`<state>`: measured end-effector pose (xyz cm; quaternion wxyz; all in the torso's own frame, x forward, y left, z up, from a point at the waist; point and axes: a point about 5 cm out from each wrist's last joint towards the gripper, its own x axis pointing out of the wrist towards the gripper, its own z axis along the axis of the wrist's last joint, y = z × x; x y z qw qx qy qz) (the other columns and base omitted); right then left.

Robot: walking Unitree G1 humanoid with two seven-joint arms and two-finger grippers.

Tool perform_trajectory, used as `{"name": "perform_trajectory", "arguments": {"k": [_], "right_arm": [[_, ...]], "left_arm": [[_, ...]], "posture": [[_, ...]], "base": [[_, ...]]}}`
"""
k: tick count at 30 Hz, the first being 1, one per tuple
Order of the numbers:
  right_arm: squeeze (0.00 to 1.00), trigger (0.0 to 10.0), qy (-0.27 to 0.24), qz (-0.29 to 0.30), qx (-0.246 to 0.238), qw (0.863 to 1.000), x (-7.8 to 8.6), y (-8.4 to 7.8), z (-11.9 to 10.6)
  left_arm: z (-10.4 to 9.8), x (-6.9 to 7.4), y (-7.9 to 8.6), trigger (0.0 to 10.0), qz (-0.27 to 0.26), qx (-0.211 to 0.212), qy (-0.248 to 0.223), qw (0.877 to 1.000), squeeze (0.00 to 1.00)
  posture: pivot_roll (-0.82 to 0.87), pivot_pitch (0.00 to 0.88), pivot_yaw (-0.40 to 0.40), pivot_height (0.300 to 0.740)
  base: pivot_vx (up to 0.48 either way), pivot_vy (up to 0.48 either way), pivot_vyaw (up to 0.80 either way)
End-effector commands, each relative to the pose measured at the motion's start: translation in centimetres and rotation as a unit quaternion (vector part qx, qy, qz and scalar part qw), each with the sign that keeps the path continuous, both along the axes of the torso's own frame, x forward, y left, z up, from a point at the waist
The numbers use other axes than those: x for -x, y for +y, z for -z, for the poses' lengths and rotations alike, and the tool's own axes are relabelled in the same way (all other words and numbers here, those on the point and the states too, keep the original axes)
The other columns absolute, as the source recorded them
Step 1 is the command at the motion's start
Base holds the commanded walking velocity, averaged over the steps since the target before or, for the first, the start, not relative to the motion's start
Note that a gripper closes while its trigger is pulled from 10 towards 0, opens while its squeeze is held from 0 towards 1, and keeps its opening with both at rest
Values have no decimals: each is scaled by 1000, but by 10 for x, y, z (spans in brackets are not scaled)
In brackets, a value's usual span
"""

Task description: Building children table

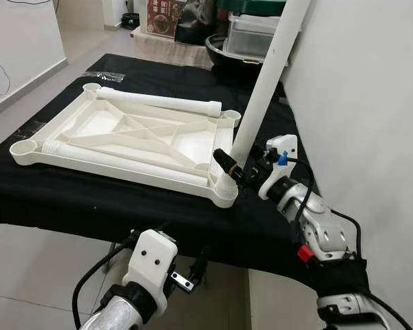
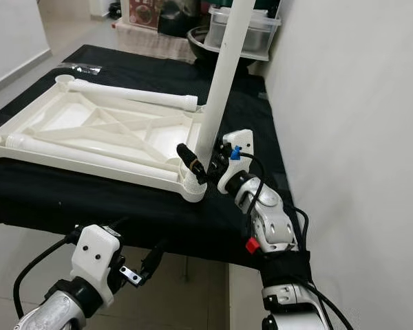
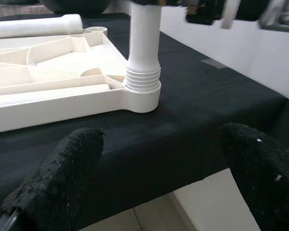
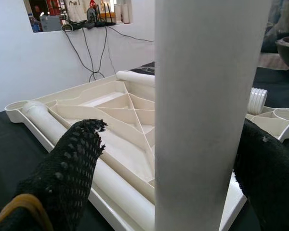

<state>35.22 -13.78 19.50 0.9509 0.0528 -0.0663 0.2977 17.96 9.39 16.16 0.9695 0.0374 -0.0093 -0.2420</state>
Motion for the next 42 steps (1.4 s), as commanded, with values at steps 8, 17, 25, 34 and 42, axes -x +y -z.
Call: {"name": "perform_trajectory", "arguments": {"k": [8,17,25,34,42], "right_arm": [[0,10000,-9,10,-10,1000,-16,4,-6],[0,10000,-6,9,-6,1000,-24,6,-6],[0,10000,-13,-15,-20,1000,-32,14,-15],[0,10000,-26,-24,-24,999,-38,14,-24],[0,0,-29,-49,-23,998,-37,17,-21]], "left_arm": [[-8,2,-4,10000,4,3,-14,1000,0],[-4,5,-2,10000,0,-1,-5,1000,0],[-3,8,-5,10000,11,-9,-3,1000,0],[-3,9,-5,10000,8,-10,-1,1000,0],[0,9,-4,10000,3,-18,1,1000,0]], "posture": [[116,139,-152,740],[115,155,-154,740],[119,163,-151,740],[120,167,-152,740],[119,172,-150,740]], "base": [[0,0,0],[0,0,0],[0,0,0],[0,0,0],[0,0,0]]}}
